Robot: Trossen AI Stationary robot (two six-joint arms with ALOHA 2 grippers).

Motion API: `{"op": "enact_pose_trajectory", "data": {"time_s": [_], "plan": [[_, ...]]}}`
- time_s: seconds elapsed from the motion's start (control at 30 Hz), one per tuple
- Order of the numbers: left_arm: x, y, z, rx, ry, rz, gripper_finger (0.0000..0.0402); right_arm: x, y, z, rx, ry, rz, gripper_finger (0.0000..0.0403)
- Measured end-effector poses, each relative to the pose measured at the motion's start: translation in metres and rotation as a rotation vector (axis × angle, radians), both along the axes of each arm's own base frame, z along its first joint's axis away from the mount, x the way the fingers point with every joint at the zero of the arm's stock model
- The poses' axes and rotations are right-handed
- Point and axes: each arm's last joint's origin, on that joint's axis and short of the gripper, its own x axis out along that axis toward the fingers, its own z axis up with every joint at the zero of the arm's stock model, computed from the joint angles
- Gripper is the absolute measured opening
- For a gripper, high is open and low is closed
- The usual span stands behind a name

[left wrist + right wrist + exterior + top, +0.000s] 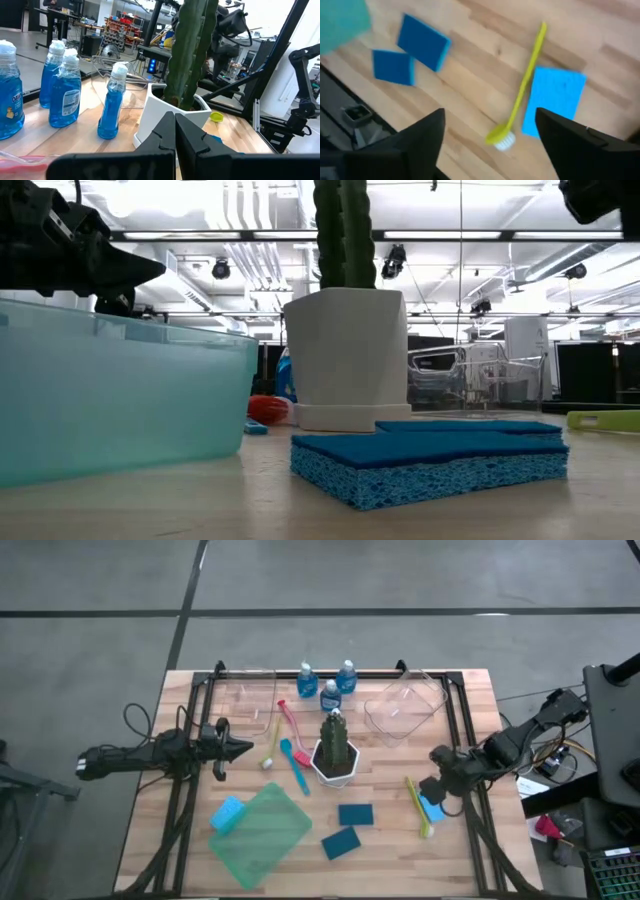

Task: Pick & Place Kitchen Sink Supplies
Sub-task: Put the blue sponge into the right transparent bin

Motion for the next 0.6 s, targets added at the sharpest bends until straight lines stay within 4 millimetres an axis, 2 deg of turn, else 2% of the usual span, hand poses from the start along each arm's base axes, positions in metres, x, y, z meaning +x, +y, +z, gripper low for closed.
{"op": "enact_pose_trajectory", "data": {"time_s": [0.13,0.23,0.6], "plan": [[0.000,0.000,0.000,0.000,0.000,0.000,0.0000,0.005,0.005,-0.016,0.009,0.111,-0.006,0.0360],[0.000,0.000,0.000,0.000,0.000,0.000,0.0000,0.005,0.007,-0.030,0.010,0.224,-0.012,0.0377],[0.000,0.000,0.000,0.000,0.000,0.000,0.0000,0.016,0.014,-0.060,-0.065,0.359,-0.009,0.0382]]}}
